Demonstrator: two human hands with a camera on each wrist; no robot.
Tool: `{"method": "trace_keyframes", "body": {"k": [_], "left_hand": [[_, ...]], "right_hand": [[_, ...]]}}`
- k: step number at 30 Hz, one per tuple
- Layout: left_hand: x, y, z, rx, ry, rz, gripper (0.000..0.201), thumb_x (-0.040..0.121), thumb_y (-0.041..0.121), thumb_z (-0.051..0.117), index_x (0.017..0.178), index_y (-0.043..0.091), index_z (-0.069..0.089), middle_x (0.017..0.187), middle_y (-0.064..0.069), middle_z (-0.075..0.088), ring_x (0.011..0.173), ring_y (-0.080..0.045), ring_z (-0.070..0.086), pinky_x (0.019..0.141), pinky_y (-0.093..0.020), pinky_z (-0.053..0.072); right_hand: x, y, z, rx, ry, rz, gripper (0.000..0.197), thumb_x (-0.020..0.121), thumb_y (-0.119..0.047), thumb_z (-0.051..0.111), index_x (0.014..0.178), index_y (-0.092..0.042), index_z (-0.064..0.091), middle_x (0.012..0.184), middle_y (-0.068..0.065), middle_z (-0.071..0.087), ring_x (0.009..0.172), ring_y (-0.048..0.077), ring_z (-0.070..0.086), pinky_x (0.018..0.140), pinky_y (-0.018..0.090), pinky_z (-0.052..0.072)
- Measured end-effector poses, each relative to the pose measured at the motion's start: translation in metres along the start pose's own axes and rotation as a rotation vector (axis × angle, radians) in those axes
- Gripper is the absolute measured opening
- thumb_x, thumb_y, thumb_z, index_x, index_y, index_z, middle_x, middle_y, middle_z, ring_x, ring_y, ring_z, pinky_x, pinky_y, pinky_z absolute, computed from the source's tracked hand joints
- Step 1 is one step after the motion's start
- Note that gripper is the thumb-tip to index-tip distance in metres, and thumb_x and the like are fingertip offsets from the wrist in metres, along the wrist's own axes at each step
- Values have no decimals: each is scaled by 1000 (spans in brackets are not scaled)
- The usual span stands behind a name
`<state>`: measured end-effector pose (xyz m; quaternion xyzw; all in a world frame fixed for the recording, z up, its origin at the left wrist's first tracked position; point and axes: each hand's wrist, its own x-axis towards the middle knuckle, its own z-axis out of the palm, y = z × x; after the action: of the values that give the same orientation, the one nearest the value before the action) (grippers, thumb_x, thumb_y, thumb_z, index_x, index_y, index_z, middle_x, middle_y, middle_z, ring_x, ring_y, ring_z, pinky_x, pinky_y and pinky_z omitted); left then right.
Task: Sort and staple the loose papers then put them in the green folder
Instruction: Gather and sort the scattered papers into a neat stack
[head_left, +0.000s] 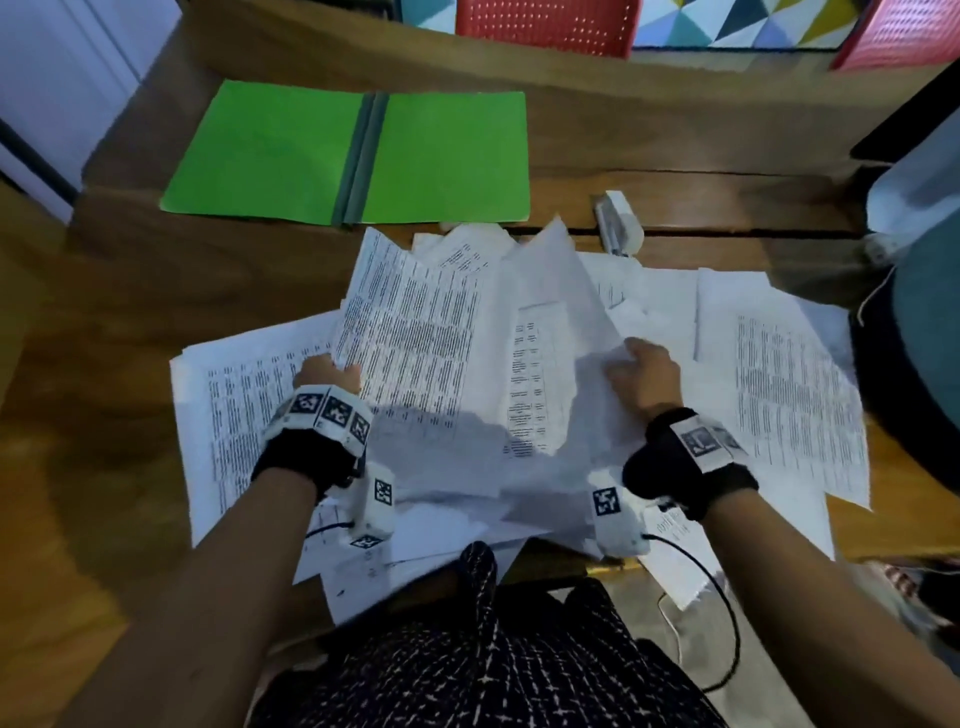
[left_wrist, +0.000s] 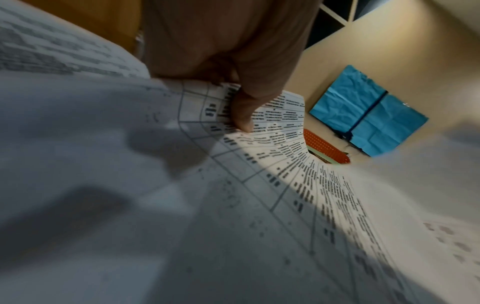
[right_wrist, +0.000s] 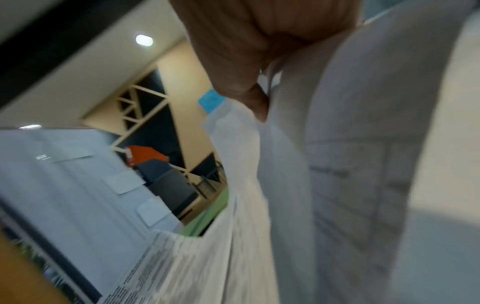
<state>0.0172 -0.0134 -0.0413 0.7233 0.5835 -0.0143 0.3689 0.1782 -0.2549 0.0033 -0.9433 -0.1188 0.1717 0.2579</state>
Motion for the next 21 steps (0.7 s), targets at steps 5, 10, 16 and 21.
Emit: {"method": "trace_keyframes", "body": {"k": [5, 10, 16, 21], "left_hand": [[-14, 12, 7, -9, 63, 74, 22, 91, 11, 50, 83, -6, 62, 93, -26, 66, 107, -38, 59, 79, -35, 44], [-26, 24, 21, -207, 95, 21, 47, 93, 8, 50, 136, 5, 33, 139, -21, 47, 125, -36, 48, 100, -40, 41], [-25, 9, 27, -217, 97, 8, 50, 84, 1, 57, 131, -1, 39, 137, -23, 44, 118, -39, 51, 95, -42, 45], [-25, 4, 20, -261, -78, 25, 48, 99, 36, 36, 102, -5, 61, 123, -29, 57, 114, -37, 54, 98, -39, 40]], "right_hand": [[-3, -32, -64, -1, 524, -233, 25, 88, -4, 46, 105, 1, 62, 105, 32, 62, 96, 44, 56, 76, 41, 37], [-26, -66, -59, -56, 519, -571, 36, 79, 3, 47, 108, -7, 66, 99, 25, 62, 80, 40, 60, 60, 35, 43], [-37, -74, 58, -365, -221, -587, 33, 86, -9, 47, 116, -9, 60, 119, 19, 63, 112, 33, 58, 97, 39, 44], [-37, -77, 99, -103, -568, -439, 35, 98, -20, 39, 128, -10, 55, 130, 20, 58, 118, 34, 55, 99, 33, 45]]}}
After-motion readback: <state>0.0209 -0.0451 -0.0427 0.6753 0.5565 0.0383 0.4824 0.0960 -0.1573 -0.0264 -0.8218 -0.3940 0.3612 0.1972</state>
